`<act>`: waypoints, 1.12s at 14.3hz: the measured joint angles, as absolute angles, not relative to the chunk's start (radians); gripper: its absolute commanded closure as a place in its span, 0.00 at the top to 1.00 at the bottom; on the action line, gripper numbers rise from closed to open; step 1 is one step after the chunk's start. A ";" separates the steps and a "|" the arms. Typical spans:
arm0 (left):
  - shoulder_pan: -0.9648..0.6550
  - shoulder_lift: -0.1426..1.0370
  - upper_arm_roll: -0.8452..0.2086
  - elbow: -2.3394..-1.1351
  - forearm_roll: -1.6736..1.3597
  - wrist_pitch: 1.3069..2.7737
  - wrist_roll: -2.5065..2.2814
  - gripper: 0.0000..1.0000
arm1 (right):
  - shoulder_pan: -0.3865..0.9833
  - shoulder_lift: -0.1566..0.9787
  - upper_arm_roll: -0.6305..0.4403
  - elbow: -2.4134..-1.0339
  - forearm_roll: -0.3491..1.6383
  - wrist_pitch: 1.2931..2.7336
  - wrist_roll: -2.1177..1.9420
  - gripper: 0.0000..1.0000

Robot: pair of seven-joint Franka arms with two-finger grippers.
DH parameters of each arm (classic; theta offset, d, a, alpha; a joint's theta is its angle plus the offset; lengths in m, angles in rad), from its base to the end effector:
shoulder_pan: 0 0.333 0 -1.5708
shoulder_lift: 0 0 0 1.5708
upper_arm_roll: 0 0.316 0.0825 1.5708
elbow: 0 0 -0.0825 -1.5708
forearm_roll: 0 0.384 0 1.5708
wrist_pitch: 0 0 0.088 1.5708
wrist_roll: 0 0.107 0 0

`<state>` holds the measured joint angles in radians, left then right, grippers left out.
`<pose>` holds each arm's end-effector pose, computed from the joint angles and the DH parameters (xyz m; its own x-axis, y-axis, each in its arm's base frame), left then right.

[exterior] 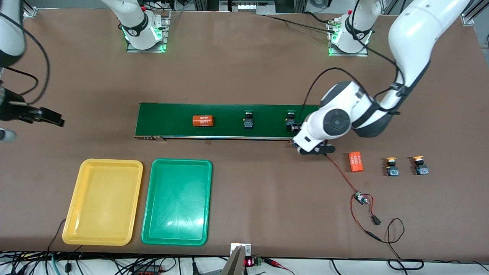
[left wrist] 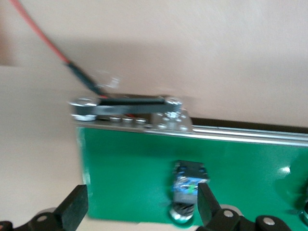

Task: Sort buttons by color to trays
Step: 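Grasp the second orange cylinder with the left gripper while the right gripper reaches the belt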

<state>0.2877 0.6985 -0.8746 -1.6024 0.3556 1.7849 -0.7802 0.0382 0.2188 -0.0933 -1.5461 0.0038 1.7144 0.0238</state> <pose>0.5939 -0.2644 0.3127 0.9426 0.1195 -0.3117 0.1172 -0.9928 -0.0263 0.6235 -0.0289 0.5197 0.9957 -0.0781 -0.0491 -0.0773 -0.9969 0.0177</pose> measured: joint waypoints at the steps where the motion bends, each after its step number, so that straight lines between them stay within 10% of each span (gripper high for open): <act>1: 0.287 0.689 -0.857 -1.564 0.368 1.739 -0.778 1.00 | 0.064 0.236 -0.091 -1.547 0.004 1.716 0.030 1.00; 16: 0.303 0.791 -0.568 -1.494 0.528 1.863 -0.467 1.00 | 0.483 0.399 -0.083 -1.547 0.124 1.798 0.239 1.00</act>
